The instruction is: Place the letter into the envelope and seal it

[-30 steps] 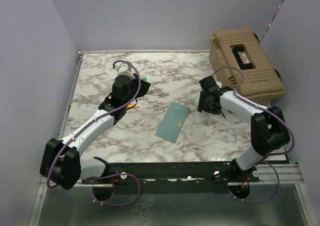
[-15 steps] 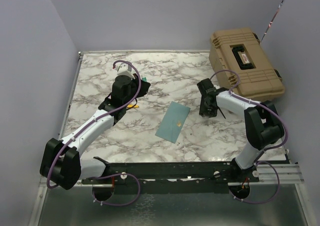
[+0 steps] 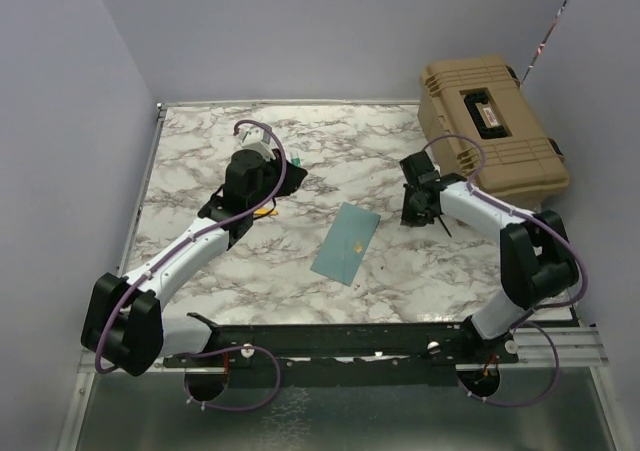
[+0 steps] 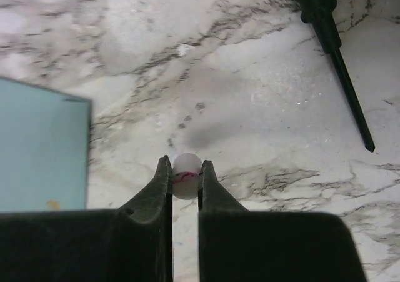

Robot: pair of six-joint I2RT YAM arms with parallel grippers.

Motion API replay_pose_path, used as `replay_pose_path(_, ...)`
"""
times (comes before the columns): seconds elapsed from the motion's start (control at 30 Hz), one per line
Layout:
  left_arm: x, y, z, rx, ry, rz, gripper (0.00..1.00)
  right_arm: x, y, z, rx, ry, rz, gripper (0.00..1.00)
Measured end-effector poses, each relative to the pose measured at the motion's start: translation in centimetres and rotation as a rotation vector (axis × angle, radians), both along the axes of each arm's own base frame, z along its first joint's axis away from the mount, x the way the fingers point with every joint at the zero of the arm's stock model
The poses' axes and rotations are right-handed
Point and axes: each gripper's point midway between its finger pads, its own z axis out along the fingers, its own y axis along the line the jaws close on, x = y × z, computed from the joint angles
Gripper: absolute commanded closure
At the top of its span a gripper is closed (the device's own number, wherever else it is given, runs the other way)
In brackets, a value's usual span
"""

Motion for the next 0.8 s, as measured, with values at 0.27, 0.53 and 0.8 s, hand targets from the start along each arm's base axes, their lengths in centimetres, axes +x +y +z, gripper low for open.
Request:
replay_pose_path(0.27,-1.9,-3.2,2.1,0.012,-0.126,-0.27,1.0,1.9,6.9,12.8,0.364,-0.282,0.292,0.99)
replay_pose_path(0.53,-4.3,-5.8,5.7,0.043,-0.334,-0.539,1.0,-1.7,14.9,26.9,0.887,-0.544,0.728,0.99)
replay_pose_path(0.8,-5.9,-6.8,6.8,0.06,-0.441,-0.674,1.0,-3.2,16.9,30.2,1.112,-0.568,0.829,0.99)
